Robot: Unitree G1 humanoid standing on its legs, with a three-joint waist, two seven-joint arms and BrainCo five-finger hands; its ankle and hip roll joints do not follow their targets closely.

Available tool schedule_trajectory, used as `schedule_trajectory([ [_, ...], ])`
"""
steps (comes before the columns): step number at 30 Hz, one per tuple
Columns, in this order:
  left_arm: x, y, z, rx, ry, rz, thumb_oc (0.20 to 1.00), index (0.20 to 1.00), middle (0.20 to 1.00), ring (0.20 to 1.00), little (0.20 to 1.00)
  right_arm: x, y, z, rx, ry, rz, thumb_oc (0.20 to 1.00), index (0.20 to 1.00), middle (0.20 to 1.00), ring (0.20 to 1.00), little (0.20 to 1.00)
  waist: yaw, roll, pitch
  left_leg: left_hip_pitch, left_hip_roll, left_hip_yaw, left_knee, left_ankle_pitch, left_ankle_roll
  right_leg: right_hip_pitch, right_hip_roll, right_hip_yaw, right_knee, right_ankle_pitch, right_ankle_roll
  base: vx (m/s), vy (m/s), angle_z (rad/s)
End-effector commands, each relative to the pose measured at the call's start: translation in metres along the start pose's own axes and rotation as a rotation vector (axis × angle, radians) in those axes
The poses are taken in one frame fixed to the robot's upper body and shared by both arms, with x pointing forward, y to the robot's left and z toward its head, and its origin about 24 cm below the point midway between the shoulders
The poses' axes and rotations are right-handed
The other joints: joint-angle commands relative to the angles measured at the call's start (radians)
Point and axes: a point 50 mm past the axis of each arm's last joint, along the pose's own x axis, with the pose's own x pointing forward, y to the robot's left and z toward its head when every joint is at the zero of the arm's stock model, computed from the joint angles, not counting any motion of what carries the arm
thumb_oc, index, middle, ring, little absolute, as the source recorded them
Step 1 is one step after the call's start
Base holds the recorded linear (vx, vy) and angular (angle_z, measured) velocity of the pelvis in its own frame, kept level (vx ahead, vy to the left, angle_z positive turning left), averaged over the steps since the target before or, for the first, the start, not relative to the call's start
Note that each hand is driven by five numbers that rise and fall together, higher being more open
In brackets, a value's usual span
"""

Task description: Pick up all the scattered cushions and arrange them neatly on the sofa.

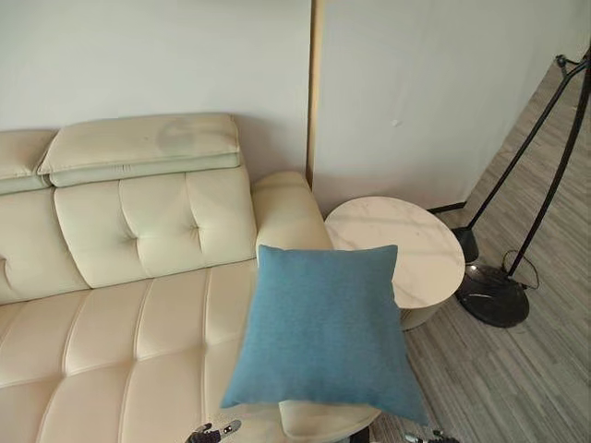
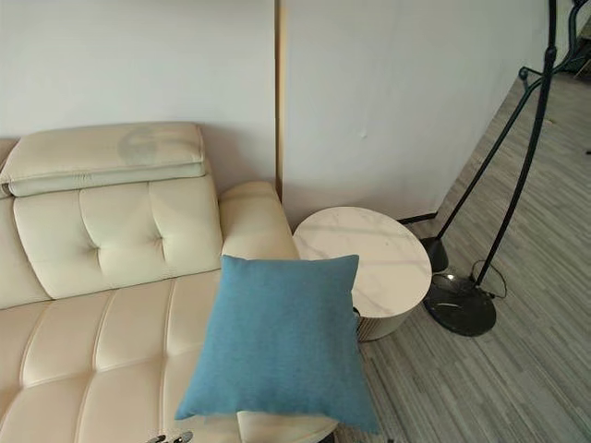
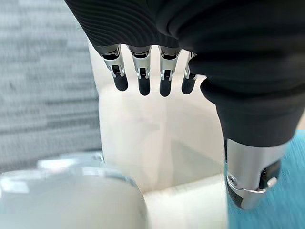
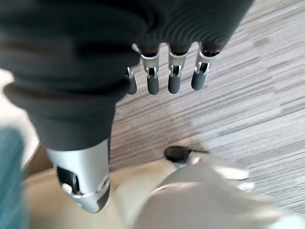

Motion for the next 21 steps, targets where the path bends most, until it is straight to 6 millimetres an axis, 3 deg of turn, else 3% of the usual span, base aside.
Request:
schedule_trajectory([
  [1,0.004,0.002,0.027,-0.128,-0.068,0.015,1.000,1.000,1.000,1.000,1.000,0.003,-0.023,0.020,0.039,-0.044,-0.090,1.000,1.000,1.000,1.000,1.000,-0.024,0.006,0.051,-0.002,0.119,-0.010,0.018,0.000,-0.103,0.092,-0.003,0.002,0.001,-0.173,0.039,0.06,-0.080,-0.02],
  [6,0.003,0.019,0.032,-0.224,-0.096,0.065,1.000,1.000,1.000,1.000,1.000,0.001,-0.052,0.032,0.129,-0.105,-0.176,1.000,1.000,1.000,1.000,1.000,-0.034,0.007,0.046,0.014,0.131,-0.004,0.010,-0.001,-0.111,0.101,0.003,-0.001,0.001,-0.180,0.037,0.04,-0.033,-0.04],
  [7,0.001,0.032,0.039,-0.262,-0.132,0.098,1.000,1.000,1.000,1.000,1.000,-0.003,-0.066,0.055,0.147,-0.207,-0.207,1.000,1.000,1.000,1.000,1.000,-0.037,0.007,0.042,0.017,0.134,0.000,0.006,-0.002,-0.113,0.101,0.004,-0.002,0.001,-0.180,0.039,0.04,-0.003,-0.03],
  [8,0.001,0.032,0.038,-0.262,-0.132,0.098,1.000,1.000,1.000,1.000,1.000,-0.003,-0.066,0.055,0.147,-0.206,-0.208,1.000,1.000,1.000,1.000,1.000,-0.037,0.007,0.042,0.018,0.134,0.000,0.006,-0.002,-0.113,0.101,0.004,-0.002,0.001,-0.180,0.039,0.04,0.018,-0.05],
  [9,-0.002,0.049,0.051,-0.323,-0.197,0.136,1.000,1.000,1.000,1.000,1.000,-0.014,-0.085,0.090,0.150,-0.368,-0.247,1.000,1.000,1.000,1.000,1.000,-0.040,0.009,0.039,0.019,0.133,0.005,0.004,-0.003,-0.113,0.101,0.003,0.000,0.001,-0.179,0.040,0.03,0.029,-0.08],
  [10,-0.004,0.057,0.057,-0.359,-0.235,0.155,1.000,1.000,1.000,1.000,1.000,-0.023,-0.093,0.109,0.149,-0.462,-0.263,1.000,1.000,1.000,1.000,1.000,-0.043,0.010,0.037,0.021,0.133,0.007,0.003,-0.004,-0.113,0.102,0.003,0.002,0.001,-0.179,0.040,0.03,0.029,-0.10],
  [11,-0.004,0.056,0.057,-0.358,-0.234,0.155,1.000,1.000,1.000,1.000,1.000,-0.024,-0.093,0.108,0.149,-0.460,-0.264,1.000,1.000,1.000,1.000,1.000,-0.042,0.010,0.036,0.022,0.133,0.007,0.003,-0.005,-0.113,0.103,0.003,0.002,0.001,-0.179,0.041,0.02,0.029,-0.09],
  [12,-0.007,0.063,0.067,-0.390,-0.288,0.167,1.000,1.000,1.000,1.000,1.000,-0.036,-0.100,0.129,0.145,-0.564,-0.278,1.000,1.000,1.000,1.000,1.000,-0.045,0.011,0.035,0.022,0.132,0.010,0.003,-0.006,-0.112,0.102,0.002,0.002,0.001,-0.178,0.042,0.01,0.033,-0.07],
  [14,-0.015,0.074,0.083,-0.432,-0.380,0.180,1.000,1.000,1.000,1.000,1.000,-0.056,-0.109,0.152,0.135,-0.699,-0.303,1.000,1.000,1.000,1.000,1.000,-0.047,0.014,0.034,0.026,0.130,0.012,0.003,-0.011,-0.110,0.103,-0.001,0.002,0.001,-0.178,0.043,0.01,0.053,-0.04],
  [17,-0.024,0.079,0.099,-0.486,-0.478,0.165,1.000,1.000,1.000,1.000,1.000,-0.076,-0.111,0.171,0.110,-0.810,-0.307,1.000,1.000,1.000,1.000,1.000,-0.047,0.017,0.032,0.030,0.125,0.014,0.003,-0.018,-0.107,0.106,-0.005,0.004,0.001,-0.177,0.044,0.01,0.052,0.04],
  [19,-0.031,0.077,0.116,-0.525,-0.546,0.129,1.000,1.000,1.000,1.000,1.000,-0.087,-0.102,0.189,0.084,-0.880,-0.279,1.000,1.000,1.000,1.000,1.000,-0.043,0.018,0.030,0.033,0.122,0.012,0.005,-0.024,-0.104,0.107,-0.008,0.007,0.001,-0.174,0.044,0.01,0.060,-0.01],
  [21,-0.032,0.075,0.121,-0.532,-0.555,0.119,1.000,1.000,1.000,1.000,1.000,-0.089,-0.098,0.193,0.077,-0.887,-0.267,1.000,1.000,1.000,1.000,1.000,-0.042,0.017,0.028,0.034,0.121,0.012,0.005,-0.025,-0.103,0.108,-0.009,0.006,0.001,-0.173,0.044,0.01,0.024,-0.02],
])
